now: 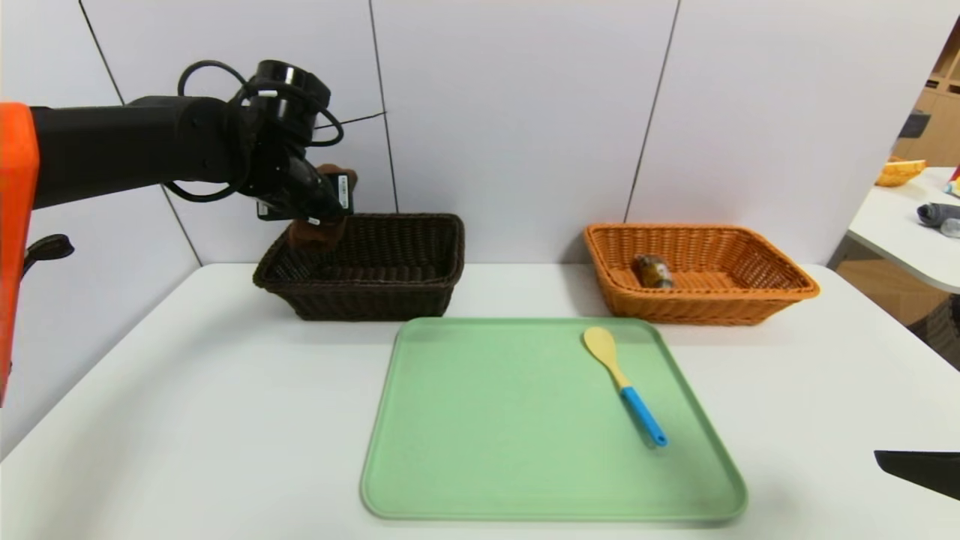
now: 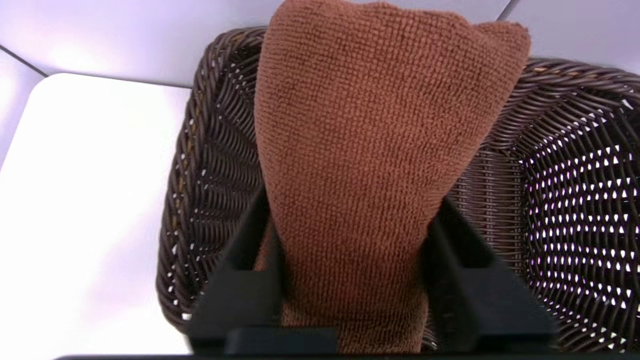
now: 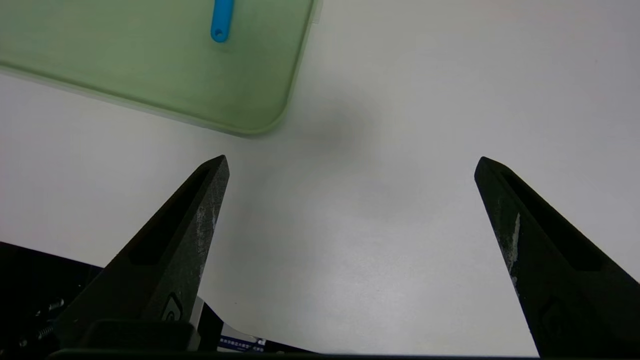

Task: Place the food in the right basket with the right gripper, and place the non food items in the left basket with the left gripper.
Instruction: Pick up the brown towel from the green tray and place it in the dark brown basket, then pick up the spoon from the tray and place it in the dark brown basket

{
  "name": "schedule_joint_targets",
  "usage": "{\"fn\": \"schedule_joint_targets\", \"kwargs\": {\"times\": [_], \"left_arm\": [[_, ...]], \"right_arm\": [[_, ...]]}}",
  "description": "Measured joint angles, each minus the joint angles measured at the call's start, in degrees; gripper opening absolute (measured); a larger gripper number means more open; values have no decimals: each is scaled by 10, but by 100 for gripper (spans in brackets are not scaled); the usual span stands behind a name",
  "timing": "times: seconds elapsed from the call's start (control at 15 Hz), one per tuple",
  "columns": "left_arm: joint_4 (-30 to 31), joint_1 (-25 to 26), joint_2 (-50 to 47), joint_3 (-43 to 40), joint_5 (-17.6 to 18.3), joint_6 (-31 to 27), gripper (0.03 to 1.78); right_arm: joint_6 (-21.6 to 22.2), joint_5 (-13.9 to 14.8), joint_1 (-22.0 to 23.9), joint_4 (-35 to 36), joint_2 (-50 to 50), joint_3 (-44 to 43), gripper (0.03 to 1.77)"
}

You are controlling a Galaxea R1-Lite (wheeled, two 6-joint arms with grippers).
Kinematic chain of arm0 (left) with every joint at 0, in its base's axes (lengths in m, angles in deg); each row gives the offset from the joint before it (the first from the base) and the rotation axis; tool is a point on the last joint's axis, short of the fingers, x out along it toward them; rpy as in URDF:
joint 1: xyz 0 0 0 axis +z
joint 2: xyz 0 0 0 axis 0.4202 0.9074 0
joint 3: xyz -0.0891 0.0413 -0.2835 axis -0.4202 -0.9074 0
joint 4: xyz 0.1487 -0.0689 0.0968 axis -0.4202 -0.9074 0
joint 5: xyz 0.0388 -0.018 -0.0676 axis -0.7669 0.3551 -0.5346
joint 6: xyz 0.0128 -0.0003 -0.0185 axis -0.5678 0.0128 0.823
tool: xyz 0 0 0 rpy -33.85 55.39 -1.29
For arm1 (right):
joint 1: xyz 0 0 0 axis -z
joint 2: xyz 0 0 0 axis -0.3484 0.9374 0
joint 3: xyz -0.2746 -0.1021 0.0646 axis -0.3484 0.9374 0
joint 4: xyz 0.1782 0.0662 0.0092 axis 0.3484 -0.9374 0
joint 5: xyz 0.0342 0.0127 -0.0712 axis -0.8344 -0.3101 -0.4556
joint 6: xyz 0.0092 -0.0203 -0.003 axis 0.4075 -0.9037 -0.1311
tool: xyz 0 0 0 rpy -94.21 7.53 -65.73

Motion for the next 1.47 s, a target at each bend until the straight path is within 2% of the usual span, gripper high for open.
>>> {"fn": "schedule_joint_targets", "kwargs": {"times": [0.27, 0.53, 1.07, 1.27, 1.47], "left_arm": [[1, -1, 6, 0, 0, 0, 121], [0, 0, 6, 0, 0, 1, 141], [-6, -21, -7, -5, 1, 0, 160], [-17, -50, -26, -4, 2, -4, 163], [-40, -107, -55, -5, 2, -5, 166]], "right_arm": [[-1, 0, 1, 0, -1, 0, 170], [0, 0, 1, -1, -1, 1, 170], [0, 0, 3, -1, -9, 1, 170], [0, 0, 5, -2, -14, 2, 170], [1, 0, 7, -2, -21, 8, 170]]}}
